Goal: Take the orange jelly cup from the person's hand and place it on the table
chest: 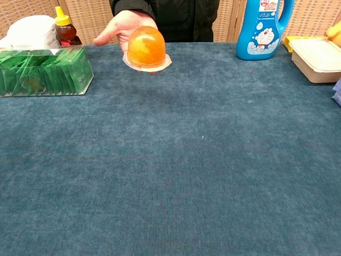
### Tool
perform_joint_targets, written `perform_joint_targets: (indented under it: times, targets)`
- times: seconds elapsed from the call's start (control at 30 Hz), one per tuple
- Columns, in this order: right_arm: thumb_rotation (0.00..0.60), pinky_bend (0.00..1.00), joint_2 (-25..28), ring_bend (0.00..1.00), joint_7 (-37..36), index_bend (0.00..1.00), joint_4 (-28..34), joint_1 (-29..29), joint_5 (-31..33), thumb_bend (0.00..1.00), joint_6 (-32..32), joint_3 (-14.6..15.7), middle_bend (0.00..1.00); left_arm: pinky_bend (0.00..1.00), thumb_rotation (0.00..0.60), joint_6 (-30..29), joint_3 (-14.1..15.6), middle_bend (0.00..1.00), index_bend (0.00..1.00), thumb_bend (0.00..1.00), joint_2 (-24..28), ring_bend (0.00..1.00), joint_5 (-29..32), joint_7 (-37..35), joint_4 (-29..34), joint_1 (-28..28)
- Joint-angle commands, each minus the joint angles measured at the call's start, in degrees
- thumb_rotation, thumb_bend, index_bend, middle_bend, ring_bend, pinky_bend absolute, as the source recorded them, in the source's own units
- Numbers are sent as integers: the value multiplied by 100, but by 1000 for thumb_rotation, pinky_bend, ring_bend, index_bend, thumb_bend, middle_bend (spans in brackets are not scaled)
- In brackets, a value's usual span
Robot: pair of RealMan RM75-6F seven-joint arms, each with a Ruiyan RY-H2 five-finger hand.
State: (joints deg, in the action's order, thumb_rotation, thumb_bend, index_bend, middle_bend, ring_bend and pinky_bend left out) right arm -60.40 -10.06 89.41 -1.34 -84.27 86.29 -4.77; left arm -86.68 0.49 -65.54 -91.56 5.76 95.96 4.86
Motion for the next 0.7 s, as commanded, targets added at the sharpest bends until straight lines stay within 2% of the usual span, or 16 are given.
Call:
perform_joint_targets:
  times: [0.03,0.27,0.43,0.5,0.6,0.7]
  targets:
    - [600,99,7,2,-29,0,-3,-2,5,28,-4,-2,0,0,600,64,-10,0,0,84,-51,0,78,84,-2,9]
    - [600,99,37,2,-211,0,-64,11,41,28,-20,-14,0,0,600,460,-140,0,0,85,-59,0,-116,99,328,411]
    - [600,99,47,2,-300,0,-76,6,3,28,-14,-11,0,0,600,1177,-600,0,0,85,309,0,-68,512,1263,1135]
    - [600,99,54,2,-345,0,-75,18,-9,28,19,-15,0,0,600,1601,-924,0,0,85,378,0,180,754,1688,1543]
    - [600,99,61,2,-398,0,-95,24,-8,28,23,-16,0,0,600,2414,-1457,0,0,84,341,0,1108,1315,2030,2260]
    - [600,99,62,2,-446,0,-120,22,10,28,10,-23,0,0,600,2847,-1695,0,0,84,201,0,1826,1963,2147,2765]
